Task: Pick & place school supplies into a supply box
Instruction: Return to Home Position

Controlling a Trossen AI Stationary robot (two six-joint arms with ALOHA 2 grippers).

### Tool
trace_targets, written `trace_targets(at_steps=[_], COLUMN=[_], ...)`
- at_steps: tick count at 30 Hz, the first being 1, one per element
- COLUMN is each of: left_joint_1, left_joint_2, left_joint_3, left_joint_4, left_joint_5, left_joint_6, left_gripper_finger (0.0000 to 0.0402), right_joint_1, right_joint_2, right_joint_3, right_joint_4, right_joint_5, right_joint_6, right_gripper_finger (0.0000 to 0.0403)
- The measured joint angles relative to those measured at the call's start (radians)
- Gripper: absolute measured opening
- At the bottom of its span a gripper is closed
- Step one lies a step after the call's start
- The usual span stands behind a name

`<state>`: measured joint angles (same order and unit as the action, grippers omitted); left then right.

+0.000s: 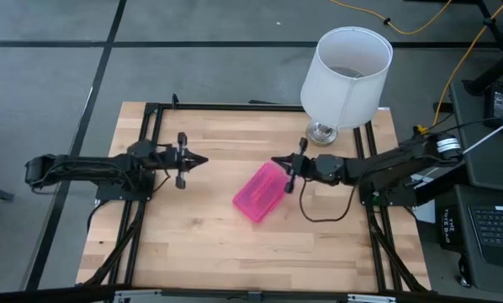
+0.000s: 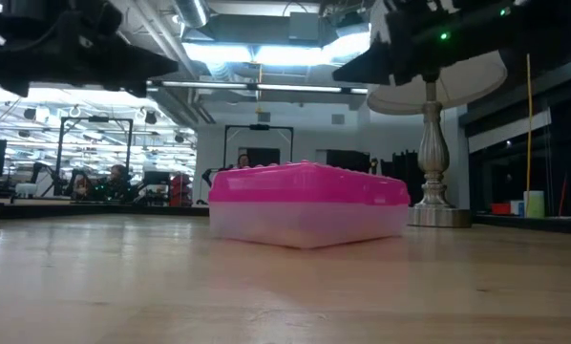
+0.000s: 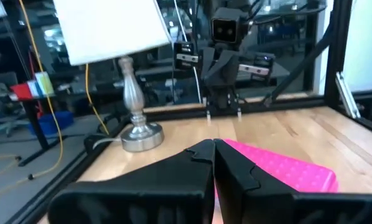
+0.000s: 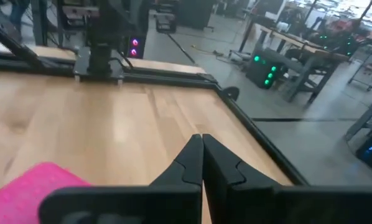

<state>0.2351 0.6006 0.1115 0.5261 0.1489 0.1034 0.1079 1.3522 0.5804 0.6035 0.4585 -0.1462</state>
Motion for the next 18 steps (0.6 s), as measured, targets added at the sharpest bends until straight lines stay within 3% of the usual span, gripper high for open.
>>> trace_targets(at_steps=[4,12,18], left_joint_1=[0.015,0.060,0.109], left_joint_2=[-0.101,-0.268,-0.373], left_joint_3=[-0.056,-0.103,-0.103], left_joint_4=[-0.003,-0.058,-0.133], left_joint_5=[-0.001,-0.004,-0.059], left_joint_6=[0.012,-0.005,-0.011], left_gripper_finger=[0.0003,0.0003,0.0003], right_joint_1=[-0.025,-0.065,-0.068], right_joint_2=[-0.106,-0.320,-0.533], right_joint_3=[-0.043,-0.335,-0.457], right_joint_4=[-0.049,0.245,0.200], right_joint_5=[-0.002,-0.044,-0.042], right_joint_6=[-0.018,-0.013,-0.019], right_gripper_finger=[0.0004,0.0004,0.0004])
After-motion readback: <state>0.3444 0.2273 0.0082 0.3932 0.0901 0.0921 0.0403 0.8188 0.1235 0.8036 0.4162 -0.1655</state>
